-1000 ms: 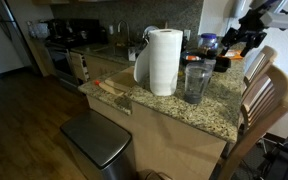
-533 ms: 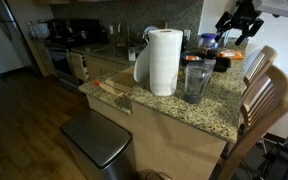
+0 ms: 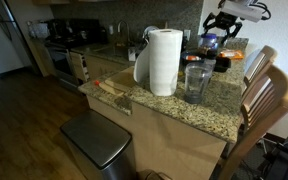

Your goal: Put the spice bottle on the right side of the black thing

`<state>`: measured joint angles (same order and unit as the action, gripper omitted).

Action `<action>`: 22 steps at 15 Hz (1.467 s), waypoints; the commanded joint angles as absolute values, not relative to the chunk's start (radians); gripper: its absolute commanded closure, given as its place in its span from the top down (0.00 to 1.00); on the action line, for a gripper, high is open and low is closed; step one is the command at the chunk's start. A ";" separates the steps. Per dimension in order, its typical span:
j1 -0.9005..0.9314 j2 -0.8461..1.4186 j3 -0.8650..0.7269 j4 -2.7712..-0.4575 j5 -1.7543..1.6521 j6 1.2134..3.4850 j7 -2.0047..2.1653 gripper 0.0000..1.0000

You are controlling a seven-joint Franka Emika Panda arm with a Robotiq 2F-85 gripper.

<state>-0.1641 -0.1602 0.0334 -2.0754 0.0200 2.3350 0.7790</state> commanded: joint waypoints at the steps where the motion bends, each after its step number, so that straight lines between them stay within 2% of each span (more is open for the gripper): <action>1: -0.137 -0.142 0.010 -2.056 0.018 2.298 0.760 1.00; 4: -0.134 -0.077 0.009 -2.013 -0.015 2.166 0.793 1.00; 5: -0.125 -0.131 0.006 -2.058 0.008 2.230 0.779 1.00; 10: -0.121 -0.087 -0.002 -2.037 -0.002 2.194 0.782 1.00; 14: -0.128 -0.040 0.000 -2.040 -0.050 2.380 1.044 1.00; 15: -0.118 -0.068 -0.007 -2.037 -0.022 2.312 0.953 1.00; 19: -0.115 -0.043 -0.011 -2.037 -0.034 2.357 1.024 1.00; 22: -0.113 -0.012 -0.020 -1.982 -0.044 2.189 1.014 1.00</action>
<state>-0.1291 -0.0418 0.0056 -2.0326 -0.0323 2.3042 1.0188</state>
